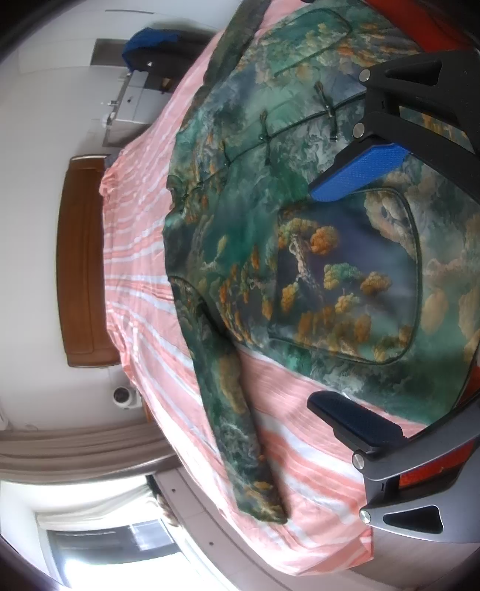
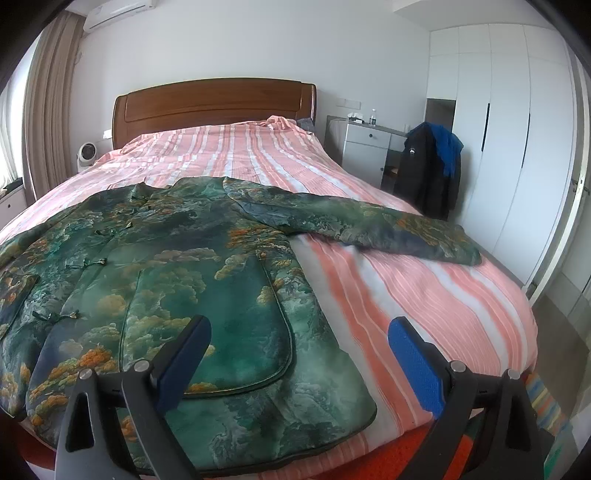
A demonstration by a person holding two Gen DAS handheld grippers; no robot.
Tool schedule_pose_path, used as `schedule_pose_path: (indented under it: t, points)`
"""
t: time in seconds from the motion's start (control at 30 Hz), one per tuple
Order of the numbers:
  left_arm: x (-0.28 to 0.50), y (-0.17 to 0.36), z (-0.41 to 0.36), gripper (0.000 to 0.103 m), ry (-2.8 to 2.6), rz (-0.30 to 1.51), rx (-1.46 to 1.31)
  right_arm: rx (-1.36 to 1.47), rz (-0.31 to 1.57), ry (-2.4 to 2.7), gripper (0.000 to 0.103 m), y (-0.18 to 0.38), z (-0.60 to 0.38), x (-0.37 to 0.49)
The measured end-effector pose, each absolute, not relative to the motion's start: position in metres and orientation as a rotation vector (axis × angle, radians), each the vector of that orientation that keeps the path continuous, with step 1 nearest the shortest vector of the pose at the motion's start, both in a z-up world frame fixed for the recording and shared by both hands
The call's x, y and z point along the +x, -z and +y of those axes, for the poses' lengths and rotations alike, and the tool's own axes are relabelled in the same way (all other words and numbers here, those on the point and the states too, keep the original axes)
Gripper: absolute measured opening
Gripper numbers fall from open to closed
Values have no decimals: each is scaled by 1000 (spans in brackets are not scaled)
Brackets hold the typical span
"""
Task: Fold large clothes
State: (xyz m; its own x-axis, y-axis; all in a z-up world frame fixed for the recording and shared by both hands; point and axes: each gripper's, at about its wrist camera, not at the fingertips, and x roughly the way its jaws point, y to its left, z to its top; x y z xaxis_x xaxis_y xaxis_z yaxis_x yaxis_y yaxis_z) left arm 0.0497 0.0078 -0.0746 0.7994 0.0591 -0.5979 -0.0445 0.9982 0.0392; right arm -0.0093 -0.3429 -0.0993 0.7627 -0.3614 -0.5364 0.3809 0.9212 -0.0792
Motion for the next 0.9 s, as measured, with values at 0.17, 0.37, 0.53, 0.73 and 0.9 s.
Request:
schedule_pose_path:
  t: [0.17, 0.37, 0.53, 0.73, 0.9]
  points:
    - [50, 74, 9, 102, -57, 642, 27, 35, 577, 403, 96, 99, -343, -9]
    - [51, 76, 10, 102, -61, 645, 28, 34, 578, 403, 96, 99, -343, -9]
    - [51, 77, 11, 102, -63, 646, 32, 34, 578, 403, 96, 100, -343, -9]
    - [52, 78, 11, 102, -67, 647, 37, 39, 580, 403, 96, 100, -344, -9]
    - [54, 78, 12, 102, -74, 659, 47, 105, 597, 406, 96, 99, -358, -10]
